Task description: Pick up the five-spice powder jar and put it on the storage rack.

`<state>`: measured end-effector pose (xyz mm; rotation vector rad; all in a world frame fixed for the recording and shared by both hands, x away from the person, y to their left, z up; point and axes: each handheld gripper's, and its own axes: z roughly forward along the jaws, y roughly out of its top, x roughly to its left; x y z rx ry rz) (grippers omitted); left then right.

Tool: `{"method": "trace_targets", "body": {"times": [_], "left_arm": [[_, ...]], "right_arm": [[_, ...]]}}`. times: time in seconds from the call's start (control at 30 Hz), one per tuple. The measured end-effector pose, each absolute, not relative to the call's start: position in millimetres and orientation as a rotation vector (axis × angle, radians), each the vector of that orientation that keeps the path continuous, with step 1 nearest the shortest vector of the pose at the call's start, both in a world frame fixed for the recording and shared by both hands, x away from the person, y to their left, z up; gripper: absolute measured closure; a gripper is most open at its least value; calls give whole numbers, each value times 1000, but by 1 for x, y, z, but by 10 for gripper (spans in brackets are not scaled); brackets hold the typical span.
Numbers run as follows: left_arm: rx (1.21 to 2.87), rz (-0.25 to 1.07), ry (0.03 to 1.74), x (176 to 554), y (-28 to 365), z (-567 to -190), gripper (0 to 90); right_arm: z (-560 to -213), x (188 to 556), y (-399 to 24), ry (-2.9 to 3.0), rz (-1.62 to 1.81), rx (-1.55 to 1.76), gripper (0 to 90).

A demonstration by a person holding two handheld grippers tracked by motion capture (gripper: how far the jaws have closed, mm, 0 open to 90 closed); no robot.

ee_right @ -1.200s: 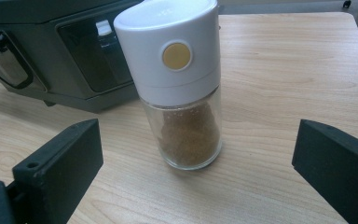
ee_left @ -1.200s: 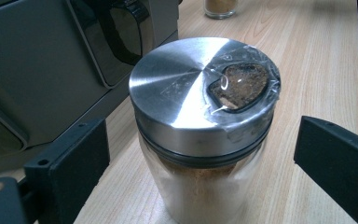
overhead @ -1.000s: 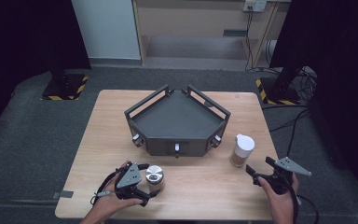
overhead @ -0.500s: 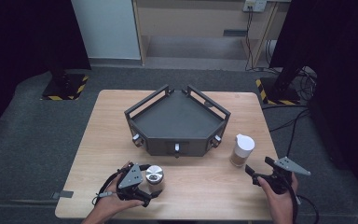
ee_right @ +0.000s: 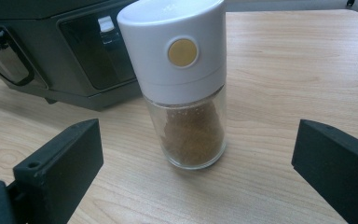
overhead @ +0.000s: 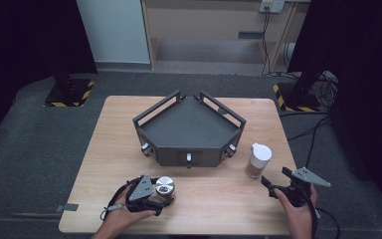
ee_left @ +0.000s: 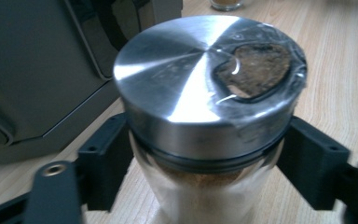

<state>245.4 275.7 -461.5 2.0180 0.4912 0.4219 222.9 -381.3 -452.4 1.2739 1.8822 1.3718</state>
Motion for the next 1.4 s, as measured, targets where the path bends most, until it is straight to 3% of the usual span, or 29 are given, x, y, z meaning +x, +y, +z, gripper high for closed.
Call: {"method": "trace_targets", "body": {"times": [0.6,1.4], "left_arm": [[2003,405,464,246,282,-456,299],[2006,360,424,243,285,-410,300]], "right_arm": [[-452,223,-382,1882,1374,1270,25],[-452,223,-380,1893,1368,1261,25]]}}
